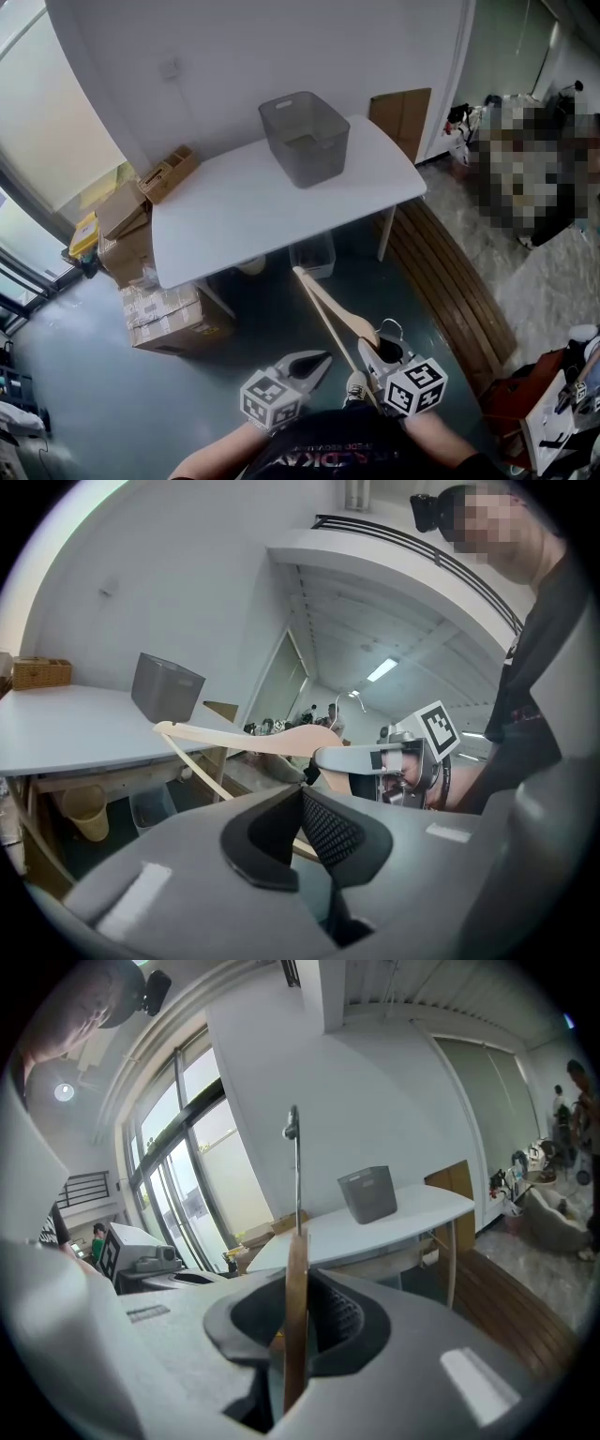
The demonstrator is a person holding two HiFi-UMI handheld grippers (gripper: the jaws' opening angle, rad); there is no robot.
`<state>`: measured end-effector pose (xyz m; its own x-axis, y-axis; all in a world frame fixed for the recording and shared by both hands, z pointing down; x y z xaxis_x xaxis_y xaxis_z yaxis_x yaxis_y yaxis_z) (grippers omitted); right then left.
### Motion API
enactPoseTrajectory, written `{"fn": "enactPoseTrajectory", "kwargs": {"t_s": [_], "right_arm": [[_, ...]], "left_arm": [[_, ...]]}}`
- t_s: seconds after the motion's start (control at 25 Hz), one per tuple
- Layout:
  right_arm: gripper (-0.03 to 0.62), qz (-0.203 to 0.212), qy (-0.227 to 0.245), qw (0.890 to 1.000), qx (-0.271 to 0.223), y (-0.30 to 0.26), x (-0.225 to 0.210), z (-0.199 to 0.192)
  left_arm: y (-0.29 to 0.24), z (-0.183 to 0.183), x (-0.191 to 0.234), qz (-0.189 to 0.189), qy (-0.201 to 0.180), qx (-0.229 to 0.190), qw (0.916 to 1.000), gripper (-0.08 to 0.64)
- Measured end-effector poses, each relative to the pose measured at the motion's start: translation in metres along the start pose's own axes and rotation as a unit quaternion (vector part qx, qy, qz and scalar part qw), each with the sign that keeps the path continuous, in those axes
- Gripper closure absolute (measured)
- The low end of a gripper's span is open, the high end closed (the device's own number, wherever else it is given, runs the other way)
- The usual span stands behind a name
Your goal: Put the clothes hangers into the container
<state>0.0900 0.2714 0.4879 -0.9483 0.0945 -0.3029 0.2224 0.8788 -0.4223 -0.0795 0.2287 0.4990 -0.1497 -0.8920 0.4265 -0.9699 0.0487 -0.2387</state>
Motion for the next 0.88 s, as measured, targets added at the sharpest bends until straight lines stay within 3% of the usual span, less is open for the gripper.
{"fn": "enactPoseTrajectory", "kwargs": {"t_s": [0.6,0.88], "right_arm": [[0.535,0.046,0.01,0.999,0.004,0.007,-0.124,0.039],[0.535,0.054,0.003,0.999,0.001,-0.002,-0.152,0.056]], "left_arm": [[-0.135,0.037,-0.012,0.03,-0.012,-0.012,0.9994,0.555],[-0.157,0.05,-0.006,0.048,-0.01,-0.014,0.9987,0.555]]}}
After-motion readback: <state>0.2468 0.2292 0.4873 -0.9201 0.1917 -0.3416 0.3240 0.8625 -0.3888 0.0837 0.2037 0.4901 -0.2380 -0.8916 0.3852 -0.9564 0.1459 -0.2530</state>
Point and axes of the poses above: the fingertips, and each gripper's own axes: y backward along the fingers, x to its left, z out of its top, the point moved 7 cm from there along y, backward along the fingers, and after that the axes turned 9 degrees about -z, right-handed, at the moved point
